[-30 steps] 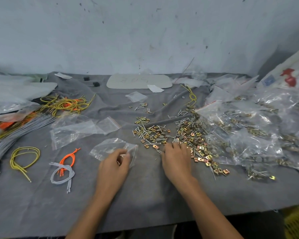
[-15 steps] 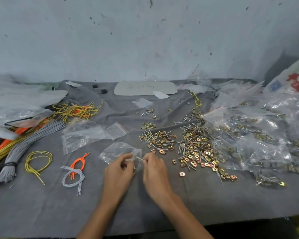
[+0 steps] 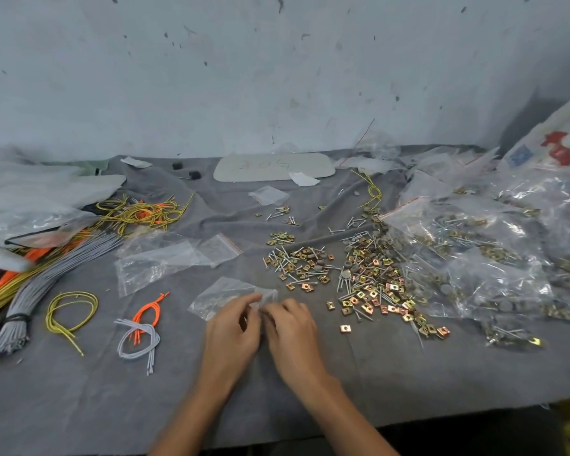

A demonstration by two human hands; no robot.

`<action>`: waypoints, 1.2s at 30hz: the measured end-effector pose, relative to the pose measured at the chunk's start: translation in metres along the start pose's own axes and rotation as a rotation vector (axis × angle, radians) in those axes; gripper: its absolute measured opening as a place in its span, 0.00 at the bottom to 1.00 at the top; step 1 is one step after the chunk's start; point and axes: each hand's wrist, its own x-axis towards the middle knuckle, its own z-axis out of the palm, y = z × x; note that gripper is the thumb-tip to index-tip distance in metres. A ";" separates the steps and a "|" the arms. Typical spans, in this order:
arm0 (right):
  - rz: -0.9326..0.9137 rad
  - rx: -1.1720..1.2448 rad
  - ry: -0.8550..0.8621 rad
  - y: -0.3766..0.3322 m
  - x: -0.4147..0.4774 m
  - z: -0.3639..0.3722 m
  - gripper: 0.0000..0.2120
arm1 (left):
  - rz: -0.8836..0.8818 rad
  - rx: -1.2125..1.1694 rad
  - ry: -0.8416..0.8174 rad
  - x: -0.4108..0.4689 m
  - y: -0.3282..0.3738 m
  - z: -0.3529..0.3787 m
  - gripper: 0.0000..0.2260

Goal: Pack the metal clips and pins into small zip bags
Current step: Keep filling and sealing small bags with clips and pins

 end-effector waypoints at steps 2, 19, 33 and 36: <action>0.007 0.017 -0.036 0.000 0.001 -0.001 0.11 | -0.009 -0.006 -0.035 0.001 -0.001 0.000 0.12; 0.201 0.407 0.095 0.006 0.001 -0.008 0.05 | -0.096 -0.081 0.022 0.003 0.000 -0.003 0.12; 0.007 0.112 -0.161 0.007 0.004 -0.002 0.11 | -0.126 -0.094 -0.019 0.002 -0.002 -0.002 0.14; -0.045 0.076 -0.201 0.009 0.004 0.000 0.16 | -0.129 -0.089 -0.003 0.003 -0.003 -0.003 0.15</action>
